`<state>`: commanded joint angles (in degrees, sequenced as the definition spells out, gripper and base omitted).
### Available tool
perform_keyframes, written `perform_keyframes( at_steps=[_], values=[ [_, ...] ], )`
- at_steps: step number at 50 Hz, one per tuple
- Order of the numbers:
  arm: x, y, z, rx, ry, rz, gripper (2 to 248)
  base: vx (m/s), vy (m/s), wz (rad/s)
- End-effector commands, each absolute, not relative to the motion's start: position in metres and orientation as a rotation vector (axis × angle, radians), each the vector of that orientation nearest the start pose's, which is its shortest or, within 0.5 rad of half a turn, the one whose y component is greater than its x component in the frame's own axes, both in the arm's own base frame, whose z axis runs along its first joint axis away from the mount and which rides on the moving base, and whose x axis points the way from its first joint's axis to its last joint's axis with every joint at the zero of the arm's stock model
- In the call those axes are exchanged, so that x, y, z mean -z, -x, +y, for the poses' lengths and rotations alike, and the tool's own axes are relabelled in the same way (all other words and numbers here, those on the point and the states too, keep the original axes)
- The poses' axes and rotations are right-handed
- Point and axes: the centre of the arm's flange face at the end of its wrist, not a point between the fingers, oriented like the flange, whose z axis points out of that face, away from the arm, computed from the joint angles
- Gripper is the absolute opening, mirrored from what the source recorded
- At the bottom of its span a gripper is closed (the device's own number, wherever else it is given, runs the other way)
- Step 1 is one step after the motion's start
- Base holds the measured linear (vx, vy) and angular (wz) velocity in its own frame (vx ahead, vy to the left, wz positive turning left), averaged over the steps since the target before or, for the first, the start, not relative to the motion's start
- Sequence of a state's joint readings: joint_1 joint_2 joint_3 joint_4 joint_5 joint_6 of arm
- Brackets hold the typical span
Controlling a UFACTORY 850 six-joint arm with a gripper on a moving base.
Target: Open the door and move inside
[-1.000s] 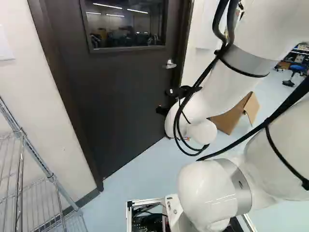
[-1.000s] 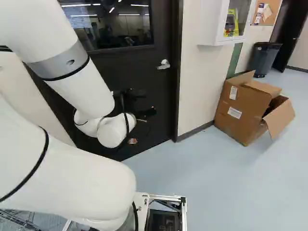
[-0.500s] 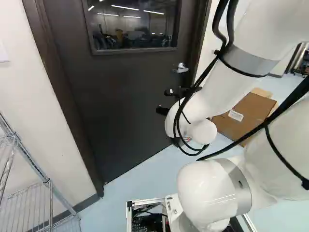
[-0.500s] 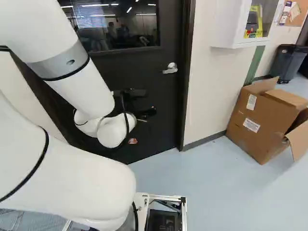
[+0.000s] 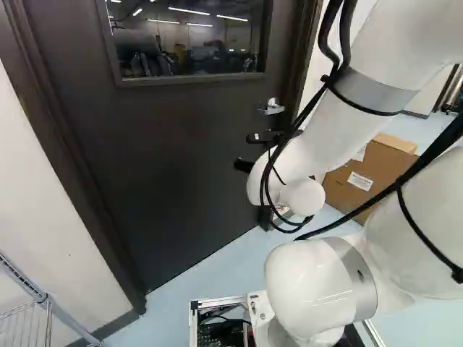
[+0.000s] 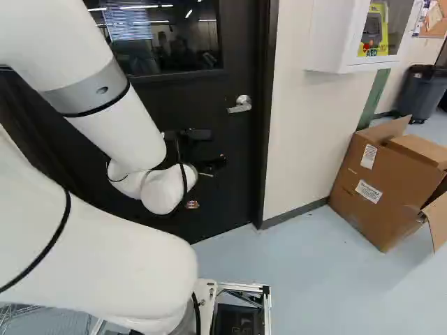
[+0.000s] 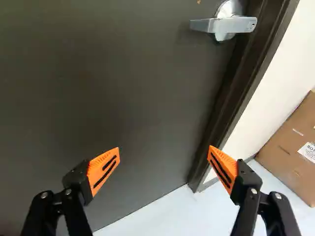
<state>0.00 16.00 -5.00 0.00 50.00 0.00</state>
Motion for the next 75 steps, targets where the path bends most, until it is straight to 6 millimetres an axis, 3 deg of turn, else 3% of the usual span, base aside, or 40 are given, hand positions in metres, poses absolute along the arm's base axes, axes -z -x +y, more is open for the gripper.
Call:
perform_keyframes(
  at_steps=[24,44,75],
  values=[
    [-0.367,-0.278,0.0,1.82,2.561,0.0,247,-0.002,0.0,0.0],
    [-0.371,-0.306,-0.003,1.814,2.571,0.012,247,0.0,0.0,0.0],
    [-0.402,-0.352,-0.021,1.922,2.529,0.076,247,0.0,0.0,0.0]
  ],
)
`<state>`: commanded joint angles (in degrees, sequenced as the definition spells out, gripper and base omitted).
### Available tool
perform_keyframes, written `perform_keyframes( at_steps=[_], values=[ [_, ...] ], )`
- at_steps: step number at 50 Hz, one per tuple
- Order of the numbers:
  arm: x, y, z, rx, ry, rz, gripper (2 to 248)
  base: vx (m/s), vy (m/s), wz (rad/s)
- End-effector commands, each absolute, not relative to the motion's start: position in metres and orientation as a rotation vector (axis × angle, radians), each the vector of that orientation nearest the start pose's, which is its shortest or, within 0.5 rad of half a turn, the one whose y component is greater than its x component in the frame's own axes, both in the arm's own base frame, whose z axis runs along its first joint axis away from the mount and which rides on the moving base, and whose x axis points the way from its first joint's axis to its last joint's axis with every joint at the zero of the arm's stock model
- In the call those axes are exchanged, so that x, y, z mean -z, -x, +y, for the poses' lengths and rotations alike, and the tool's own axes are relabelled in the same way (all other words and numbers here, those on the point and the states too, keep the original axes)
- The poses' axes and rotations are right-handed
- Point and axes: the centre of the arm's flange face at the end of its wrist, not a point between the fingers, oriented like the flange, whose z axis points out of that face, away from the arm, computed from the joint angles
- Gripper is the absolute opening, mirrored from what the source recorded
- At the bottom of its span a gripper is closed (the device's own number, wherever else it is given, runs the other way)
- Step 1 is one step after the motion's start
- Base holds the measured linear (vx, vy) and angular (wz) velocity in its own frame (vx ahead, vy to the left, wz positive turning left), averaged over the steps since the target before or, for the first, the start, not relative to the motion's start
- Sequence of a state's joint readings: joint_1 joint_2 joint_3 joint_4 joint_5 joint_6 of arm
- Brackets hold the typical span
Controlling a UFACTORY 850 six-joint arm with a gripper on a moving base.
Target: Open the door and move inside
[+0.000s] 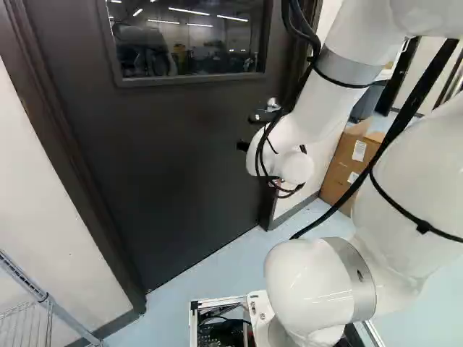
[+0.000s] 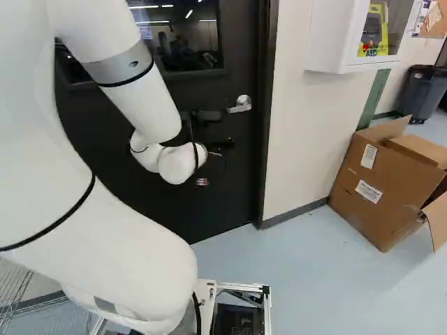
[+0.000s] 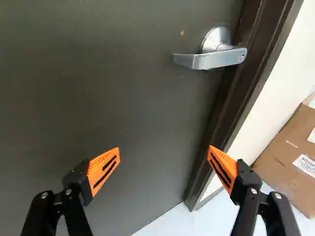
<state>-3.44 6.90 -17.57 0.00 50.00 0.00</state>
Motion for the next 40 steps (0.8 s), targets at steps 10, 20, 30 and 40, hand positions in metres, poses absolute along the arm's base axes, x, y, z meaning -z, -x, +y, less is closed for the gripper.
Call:
perform_keyframes(
  at_steps=[10,20,30,40],
  values=[
    [-0.412,-0.362,-0.03,1.962,2.516,0.102,247,0.0,0.0,0.0],
    [-0.422,-0.371,-0.038,2.001,2.501,0.126,247,0.0,0.0,0.0],
    [-0.432,-0.377,-0.045,2.037,2.486,0.12,247,0.0,0.0,0.0],
    [-0.443,-0.384,-0.052,2.072,2.47,0.096,247,0.0,0.0,0.0]
  ],
)
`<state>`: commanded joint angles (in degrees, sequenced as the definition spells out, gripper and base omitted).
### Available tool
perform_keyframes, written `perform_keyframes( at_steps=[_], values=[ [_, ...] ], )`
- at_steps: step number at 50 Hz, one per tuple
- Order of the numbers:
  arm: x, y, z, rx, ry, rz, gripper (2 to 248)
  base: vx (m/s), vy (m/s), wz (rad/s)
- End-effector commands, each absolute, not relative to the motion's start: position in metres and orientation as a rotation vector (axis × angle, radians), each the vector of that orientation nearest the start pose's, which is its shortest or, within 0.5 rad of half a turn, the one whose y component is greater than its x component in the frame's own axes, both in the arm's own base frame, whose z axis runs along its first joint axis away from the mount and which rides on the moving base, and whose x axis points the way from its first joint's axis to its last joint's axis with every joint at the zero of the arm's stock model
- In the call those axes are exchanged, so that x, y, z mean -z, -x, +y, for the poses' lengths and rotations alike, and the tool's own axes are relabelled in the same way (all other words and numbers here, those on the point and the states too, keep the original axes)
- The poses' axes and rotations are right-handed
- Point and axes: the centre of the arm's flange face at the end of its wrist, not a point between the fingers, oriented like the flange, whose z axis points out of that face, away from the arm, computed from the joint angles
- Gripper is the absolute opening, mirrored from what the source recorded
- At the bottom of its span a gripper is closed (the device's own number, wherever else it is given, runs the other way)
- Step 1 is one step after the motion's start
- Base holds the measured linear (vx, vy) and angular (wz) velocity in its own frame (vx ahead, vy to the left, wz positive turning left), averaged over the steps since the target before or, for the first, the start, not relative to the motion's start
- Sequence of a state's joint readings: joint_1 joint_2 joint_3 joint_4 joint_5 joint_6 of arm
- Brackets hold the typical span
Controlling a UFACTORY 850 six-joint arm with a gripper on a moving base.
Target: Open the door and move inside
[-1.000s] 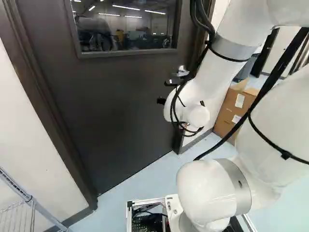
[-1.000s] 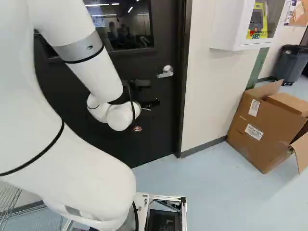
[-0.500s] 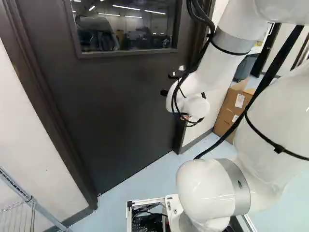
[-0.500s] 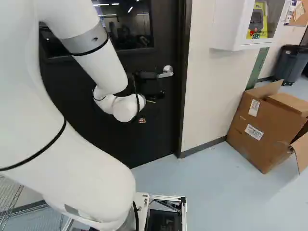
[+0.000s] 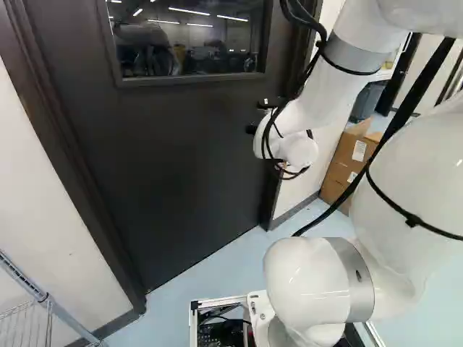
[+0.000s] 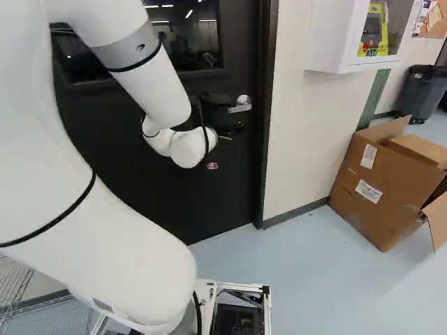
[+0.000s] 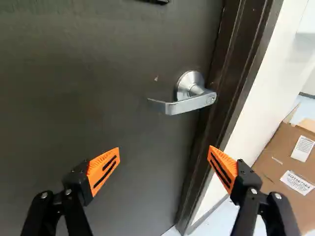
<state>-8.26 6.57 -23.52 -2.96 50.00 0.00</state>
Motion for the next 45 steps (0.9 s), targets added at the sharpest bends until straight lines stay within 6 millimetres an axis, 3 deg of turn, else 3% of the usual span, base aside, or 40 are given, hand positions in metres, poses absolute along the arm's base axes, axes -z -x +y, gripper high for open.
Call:
perform_keyframes(
  at_steps=[45],
  values=[
    [-0.491,-0.405,-0.076,2.243,2.367,-0.165,247,0.0,0.0,0.0]
  ],
)
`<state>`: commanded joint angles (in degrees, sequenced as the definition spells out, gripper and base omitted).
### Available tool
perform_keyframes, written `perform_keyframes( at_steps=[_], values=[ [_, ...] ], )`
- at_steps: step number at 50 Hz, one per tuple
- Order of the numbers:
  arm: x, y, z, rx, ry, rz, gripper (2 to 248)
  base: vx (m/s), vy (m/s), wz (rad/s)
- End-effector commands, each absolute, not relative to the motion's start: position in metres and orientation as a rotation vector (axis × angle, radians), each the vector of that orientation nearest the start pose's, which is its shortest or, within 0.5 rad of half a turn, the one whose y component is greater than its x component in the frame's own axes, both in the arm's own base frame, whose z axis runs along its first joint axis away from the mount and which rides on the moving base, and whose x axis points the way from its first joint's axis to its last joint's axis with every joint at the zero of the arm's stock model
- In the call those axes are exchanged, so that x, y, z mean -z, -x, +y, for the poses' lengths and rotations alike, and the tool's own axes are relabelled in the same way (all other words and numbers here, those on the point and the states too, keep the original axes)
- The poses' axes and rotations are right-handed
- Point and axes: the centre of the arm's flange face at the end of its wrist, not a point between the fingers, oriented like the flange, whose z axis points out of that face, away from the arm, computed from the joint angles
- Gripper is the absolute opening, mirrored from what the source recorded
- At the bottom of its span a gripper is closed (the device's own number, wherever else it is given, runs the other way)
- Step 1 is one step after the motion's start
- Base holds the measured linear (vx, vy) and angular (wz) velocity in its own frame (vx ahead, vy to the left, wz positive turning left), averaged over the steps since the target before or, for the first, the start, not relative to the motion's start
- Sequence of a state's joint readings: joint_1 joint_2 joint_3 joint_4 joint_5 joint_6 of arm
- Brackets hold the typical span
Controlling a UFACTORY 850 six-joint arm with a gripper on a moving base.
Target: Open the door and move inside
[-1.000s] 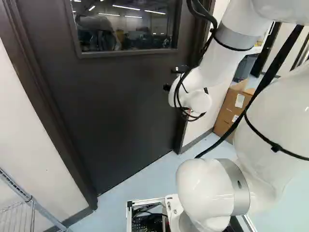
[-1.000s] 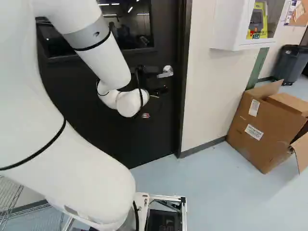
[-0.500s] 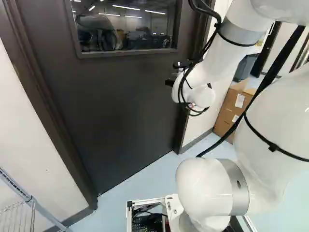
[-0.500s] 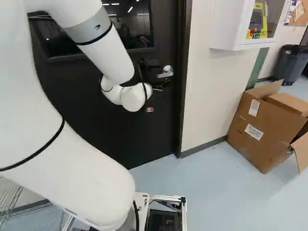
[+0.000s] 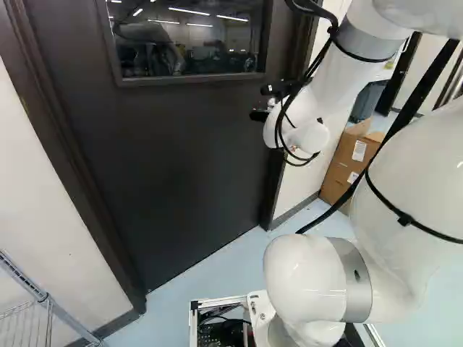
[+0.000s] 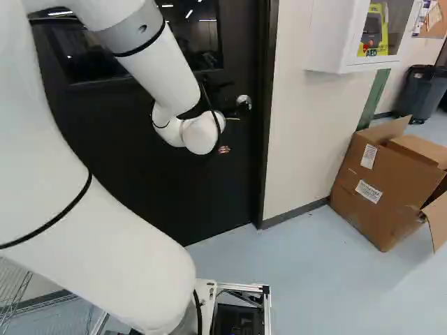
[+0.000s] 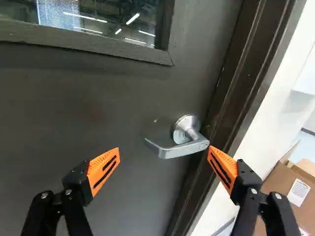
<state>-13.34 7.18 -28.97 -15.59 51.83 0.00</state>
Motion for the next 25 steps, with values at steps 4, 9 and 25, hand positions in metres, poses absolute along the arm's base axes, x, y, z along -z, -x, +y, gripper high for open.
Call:
perform_keyframes(
  at_steps=[4,9,25],
  values=[
    [-0.495,-0.406,-0.078,2.256,2.355,-0.203,247,0.0,0.0,0.0],
    [-0.5,-0.408,-0.079,2.271,2.339,-0.253,247,0.0,0.0,0.0],
    [-0.517,-0.413,-0.075,2.304,2.276,-0.436,247,0.0,0.0,0.0]
  ],
)
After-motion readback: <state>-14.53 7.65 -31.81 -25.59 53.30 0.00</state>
